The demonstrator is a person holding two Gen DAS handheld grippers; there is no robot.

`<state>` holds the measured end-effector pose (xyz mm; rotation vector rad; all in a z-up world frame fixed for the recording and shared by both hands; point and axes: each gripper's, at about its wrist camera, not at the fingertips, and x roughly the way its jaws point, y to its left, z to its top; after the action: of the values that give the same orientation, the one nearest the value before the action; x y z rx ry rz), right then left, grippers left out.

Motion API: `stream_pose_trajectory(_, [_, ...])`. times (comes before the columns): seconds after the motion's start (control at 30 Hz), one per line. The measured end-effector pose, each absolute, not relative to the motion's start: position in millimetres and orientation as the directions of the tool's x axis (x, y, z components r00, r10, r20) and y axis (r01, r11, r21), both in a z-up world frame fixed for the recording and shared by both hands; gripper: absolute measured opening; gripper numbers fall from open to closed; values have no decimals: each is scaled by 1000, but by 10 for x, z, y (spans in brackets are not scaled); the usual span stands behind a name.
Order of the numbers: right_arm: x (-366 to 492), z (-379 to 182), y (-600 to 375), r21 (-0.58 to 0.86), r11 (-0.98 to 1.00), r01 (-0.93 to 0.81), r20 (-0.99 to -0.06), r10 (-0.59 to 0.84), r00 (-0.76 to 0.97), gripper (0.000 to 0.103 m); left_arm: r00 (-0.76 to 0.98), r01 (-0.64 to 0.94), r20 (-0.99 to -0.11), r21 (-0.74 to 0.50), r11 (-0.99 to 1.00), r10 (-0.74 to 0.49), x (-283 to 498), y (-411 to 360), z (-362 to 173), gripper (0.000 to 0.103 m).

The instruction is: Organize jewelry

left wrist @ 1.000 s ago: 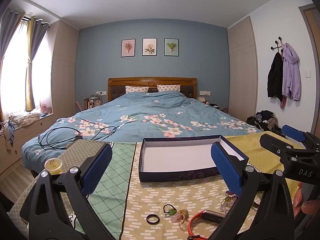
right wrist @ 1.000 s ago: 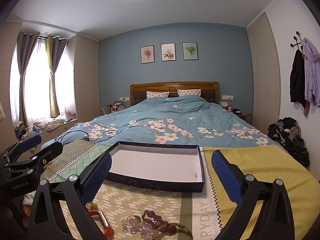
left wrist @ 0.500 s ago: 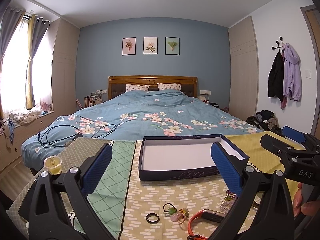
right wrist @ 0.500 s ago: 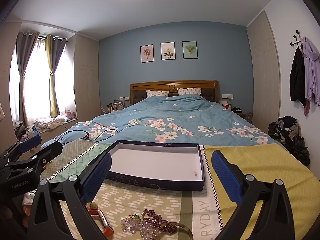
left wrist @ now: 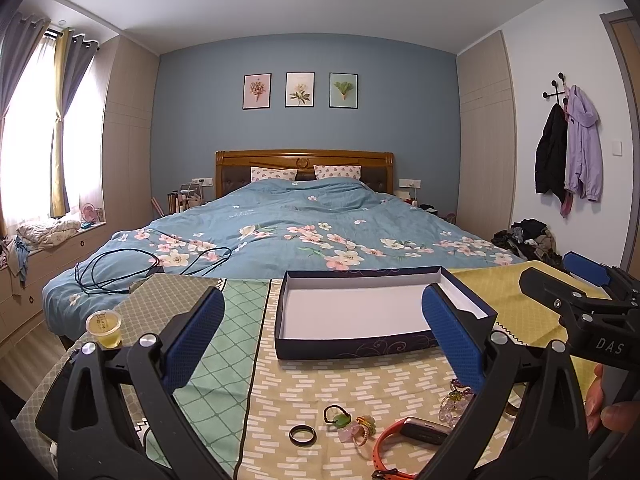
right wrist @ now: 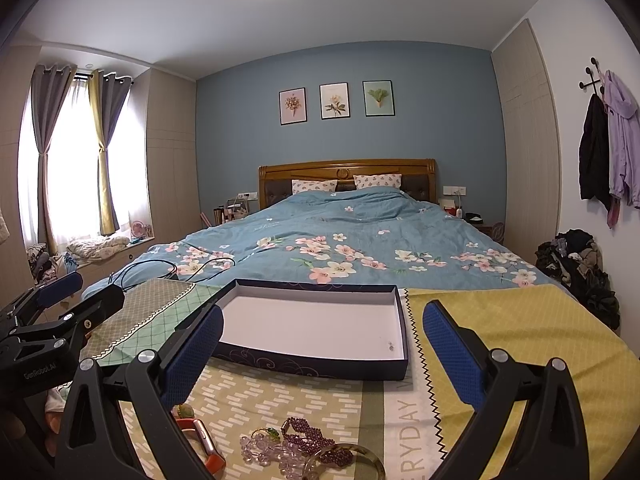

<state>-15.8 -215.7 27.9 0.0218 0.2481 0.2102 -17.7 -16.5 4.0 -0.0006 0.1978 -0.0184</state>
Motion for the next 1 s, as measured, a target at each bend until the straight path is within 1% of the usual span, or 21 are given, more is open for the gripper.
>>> stream_pose_trajectory(1.0, [-156,226,-2161,52,978,-203,-248,209,946,97,978,25,-209,-2,1000,-25,-193,-235,10,97])
